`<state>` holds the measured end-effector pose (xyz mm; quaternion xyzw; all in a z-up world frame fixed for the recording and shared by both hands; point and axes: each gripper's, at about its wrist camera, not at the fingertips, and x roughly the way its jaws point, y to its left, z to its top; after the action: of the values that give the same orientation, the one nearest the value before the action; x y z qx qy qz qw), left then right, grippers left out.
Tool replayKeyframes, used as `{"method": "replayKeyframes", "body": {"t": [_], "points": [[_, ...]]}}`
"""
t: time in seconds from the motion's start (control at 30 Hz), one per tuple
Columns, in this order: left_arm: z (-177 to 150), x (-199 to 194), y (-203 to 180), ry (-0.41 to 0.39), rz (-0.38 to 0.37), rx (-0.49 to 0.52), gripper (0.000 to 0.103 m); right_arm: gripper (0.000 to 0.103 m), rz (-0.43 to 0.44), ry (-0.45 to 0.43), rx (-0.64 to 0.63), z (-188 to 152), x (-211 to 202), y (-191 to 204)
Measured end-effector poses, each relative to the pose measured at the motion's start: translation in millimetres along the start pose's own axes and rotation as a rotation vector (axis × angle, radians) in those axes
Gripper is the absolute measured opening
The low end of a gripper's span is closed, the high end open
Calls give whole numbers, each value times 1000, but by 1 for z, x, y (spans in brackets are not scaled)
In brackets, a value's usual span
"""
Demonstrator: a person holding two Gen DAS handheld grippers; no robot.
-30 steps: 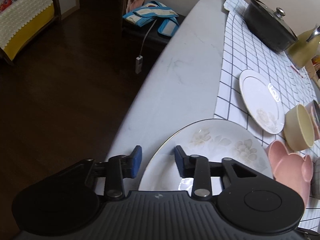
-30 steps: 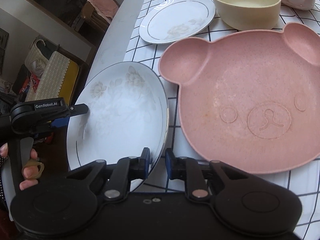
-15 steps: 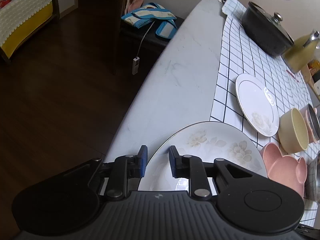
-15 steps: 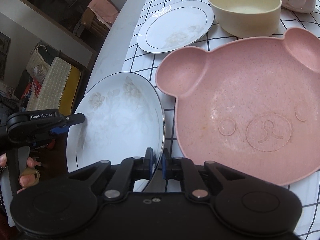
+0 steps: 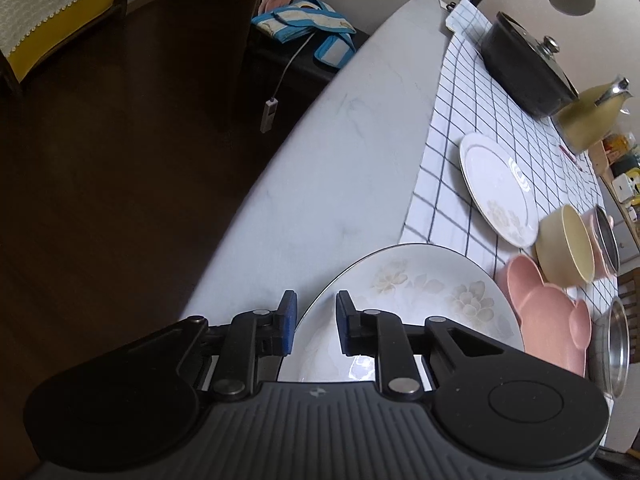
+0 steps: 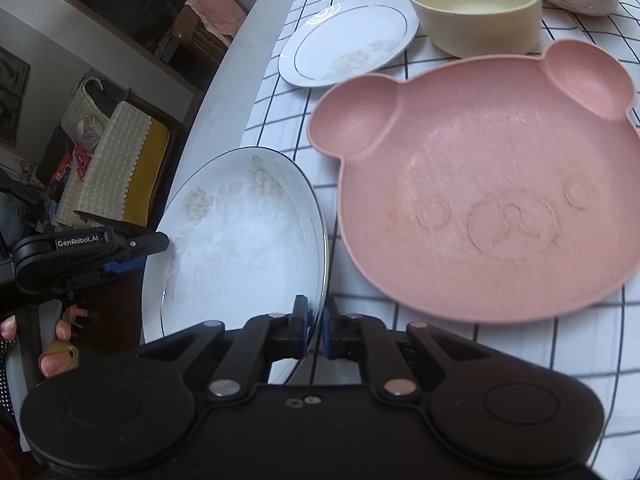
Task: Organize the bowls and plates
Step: 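Lift and carry the large floral plate with both grippers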
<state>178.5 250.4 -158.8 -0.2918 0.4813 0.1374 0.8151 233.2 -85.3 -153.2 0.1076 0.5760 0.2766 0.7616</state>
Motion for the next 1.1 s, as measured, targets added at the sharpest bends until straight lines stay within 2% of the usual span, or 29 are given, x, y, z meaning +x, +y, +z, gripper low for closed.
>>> {"method": "replayKeyframes", "body": {"t": [0.27, 0.47, 0.67, 1.1], "points": [[-41, -21, 0, 21, -44, -12, 20, 7, 16, 20, 5, -19, -23, -13], [-77, -37, -14, 15, -58, 30, 20, 6, 22, 25, 16, -37, -43, -31], [-106, -43, -25, 51, -65, 77, 20, 6, 19, 34, 34, -53, -58, -52], [-126, -45, -31, 68, -53, 143, 20, 7, 23, 62, 52, -66, -60, -70]]}}
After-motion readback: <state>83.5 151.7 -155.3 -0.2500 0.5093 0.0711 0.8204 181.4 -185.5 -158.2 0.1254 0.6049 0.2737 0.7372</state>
